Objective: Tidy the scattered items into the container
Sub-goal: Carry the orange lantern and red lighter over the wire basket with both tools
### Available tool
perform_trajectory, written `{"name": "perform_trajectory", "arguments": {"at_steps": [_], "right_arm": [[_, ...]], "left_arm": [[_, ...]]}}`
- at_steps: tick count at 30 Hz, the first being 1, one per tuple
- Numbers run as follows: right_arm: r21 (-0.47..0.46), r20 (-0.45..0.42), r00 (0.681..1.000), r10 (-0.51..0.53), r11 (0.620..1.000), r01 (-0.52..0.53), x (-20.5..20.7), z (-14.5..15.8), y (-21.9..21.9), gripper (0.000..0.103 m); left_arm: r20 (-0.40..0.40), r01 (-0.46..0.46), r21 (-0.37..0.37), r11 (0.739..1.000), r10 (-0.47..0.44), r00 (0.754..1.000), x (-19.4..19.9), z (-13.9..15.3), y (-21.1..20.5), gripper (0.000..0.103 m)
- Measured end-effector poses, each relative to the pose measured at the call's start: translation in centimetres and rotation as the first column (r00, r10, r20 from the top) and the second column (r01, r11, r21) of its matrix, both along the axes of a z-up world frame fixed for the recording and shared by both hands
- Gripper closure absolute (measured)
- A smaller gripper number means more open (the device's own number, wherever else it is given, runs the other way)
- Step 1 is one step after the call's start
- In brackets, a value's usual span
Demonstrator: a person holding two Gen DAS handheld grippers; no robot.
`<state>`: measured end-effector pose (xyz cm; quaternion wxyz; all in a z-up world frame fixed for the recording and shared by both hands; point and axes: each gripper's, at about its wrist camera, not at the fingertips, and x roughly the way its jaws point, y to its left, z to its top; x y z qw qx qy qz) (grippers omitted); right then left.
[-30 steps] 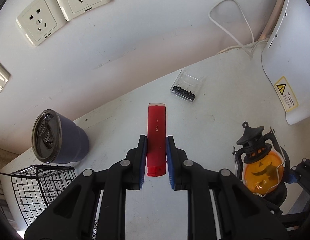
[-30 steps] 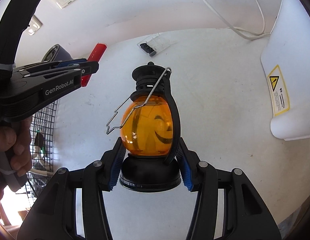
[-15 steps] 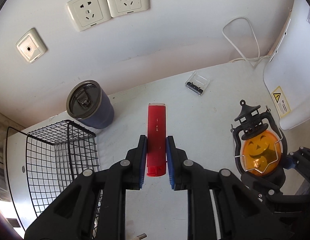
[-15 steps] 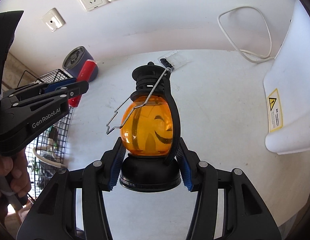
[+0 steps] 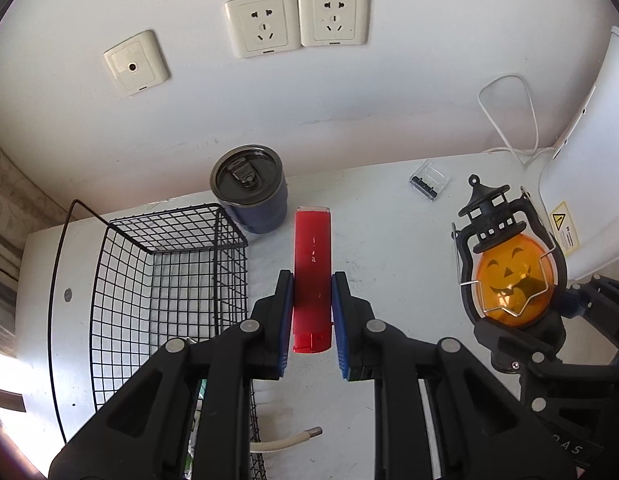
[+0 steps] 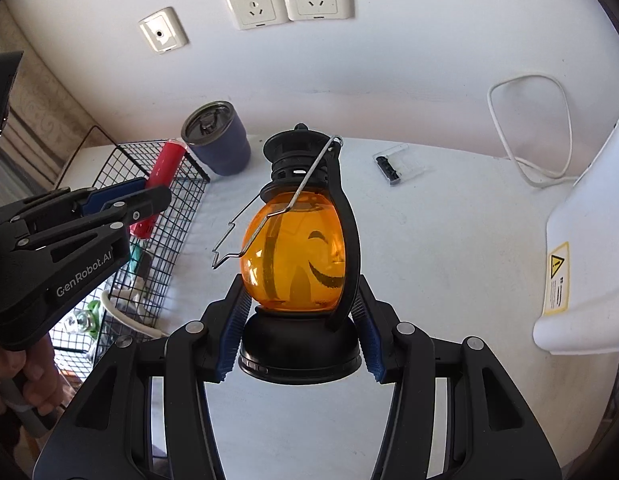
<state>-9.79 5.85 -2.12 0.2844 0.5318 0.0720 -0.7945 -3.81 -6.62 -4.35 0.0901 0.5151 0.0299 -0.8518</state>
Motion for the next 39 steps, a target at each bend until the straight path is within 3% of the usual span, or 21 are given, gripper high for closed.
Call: {"name": "perform_trajectory", "arguments": {"at_steps": [18,39], "right_arm": [[-0.021,-0.013,0.966,0.257,0.966,-0.258,3.6,0.7,-10.2,0.052],[-0.011,0.005,0.881,0.473,0.881,-0.473,6.9,-0.1,-18.2,0.052]], "left_arm": [[0.029,-0.203,-0.025,0.979,0.204,0.979,6.7,-0.9,-7.2,0.088],[0.094,-0.421,0.011,0.907,0.418,0.904,13.9,-3.6,-12.6,0.088]]}}
